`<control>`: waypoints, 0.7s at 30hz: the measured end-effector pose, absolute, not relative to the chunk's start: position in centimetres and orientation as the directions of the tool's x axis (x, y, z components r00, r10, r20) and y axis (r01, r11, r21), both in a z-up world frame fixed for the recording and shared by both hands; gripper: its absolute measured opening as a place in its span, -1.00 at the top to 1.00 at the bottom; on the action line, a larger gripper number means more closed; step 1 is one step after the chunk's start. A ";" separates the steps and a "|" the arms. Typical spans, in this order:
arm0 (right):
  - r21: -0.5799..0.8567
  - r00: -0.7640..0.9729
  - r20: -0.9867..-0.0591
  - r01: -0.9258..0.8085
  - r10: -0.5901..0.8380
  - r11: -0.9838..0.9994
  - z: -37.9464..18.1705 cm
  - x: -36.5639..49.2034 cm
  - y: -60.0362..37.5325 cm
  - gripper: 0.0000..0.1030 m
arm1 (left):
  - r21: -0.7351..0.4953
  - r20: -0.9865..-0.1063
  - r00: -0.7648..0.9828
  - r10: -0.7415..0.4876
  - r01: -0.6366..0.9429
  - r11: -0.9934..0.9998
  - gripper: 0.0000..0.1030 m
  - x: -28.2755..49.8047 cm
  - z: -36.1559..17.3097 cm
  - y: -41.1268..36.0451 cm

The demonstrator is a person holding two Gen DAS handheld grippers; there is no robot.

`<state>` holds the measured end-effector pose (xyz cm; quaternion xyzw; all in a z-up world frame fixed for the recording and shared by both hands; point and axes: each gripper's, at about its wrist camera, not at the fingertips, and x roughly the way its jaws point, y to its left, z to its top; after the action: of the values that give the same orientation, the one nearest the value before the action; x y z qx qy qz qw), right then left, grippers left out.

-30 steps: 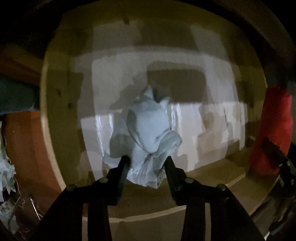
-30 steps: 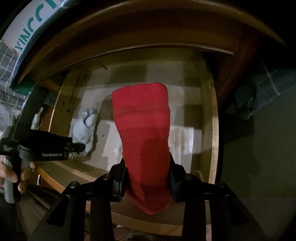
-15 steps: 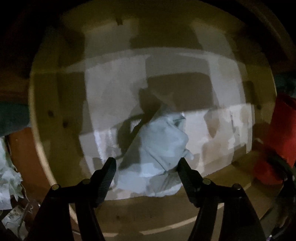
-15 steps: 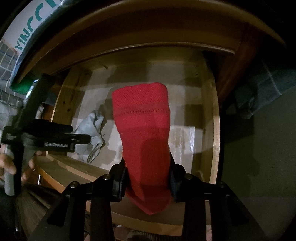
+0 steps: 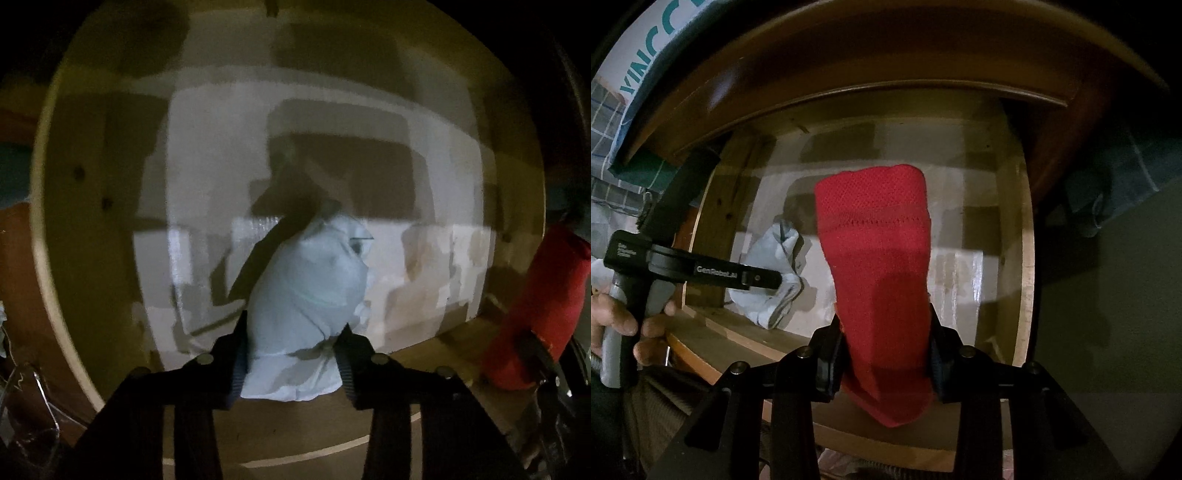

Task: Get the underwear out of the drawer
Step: 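Lift the pale cloth with the left tool out of the drawer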

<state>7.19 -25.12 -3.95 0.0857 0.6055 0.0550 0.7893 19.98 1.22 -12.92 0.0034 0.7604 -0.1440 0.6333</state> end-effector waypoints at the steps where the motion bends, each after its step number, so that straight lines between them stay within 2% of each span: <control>1: 0.198 0.260 -0.947 0.016 0.187 0.980 -3.9 7.2 -25.0 0.33 | -0.201 -0.970 -0.177 -0.167 0.196 0.960 0.24 19.8 -12.5 1.2; 12: 0.168 0.251 -0.955 0.005 0.161 0.986 -3.9 7.4 -24.7 0.33 | -0.119 -0.992 0.018 -0.127 0.251 0.961 0.25 16.6 -7.7 1.2; 21: 0.151 0.244 -0.959 0.004 0.146 0.988 -4.0 7.6 -24.9 0.33 | -0.085 -0.980 0.149 -0.130 0.277 0.957 0.25 13.8 -5.8 0.3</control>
<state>7.62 -24.89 -3.99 0.0612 0.6132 0.0449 0.7863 13.76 0.25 -5.81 0.0576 0.6383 -0.1345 0.7558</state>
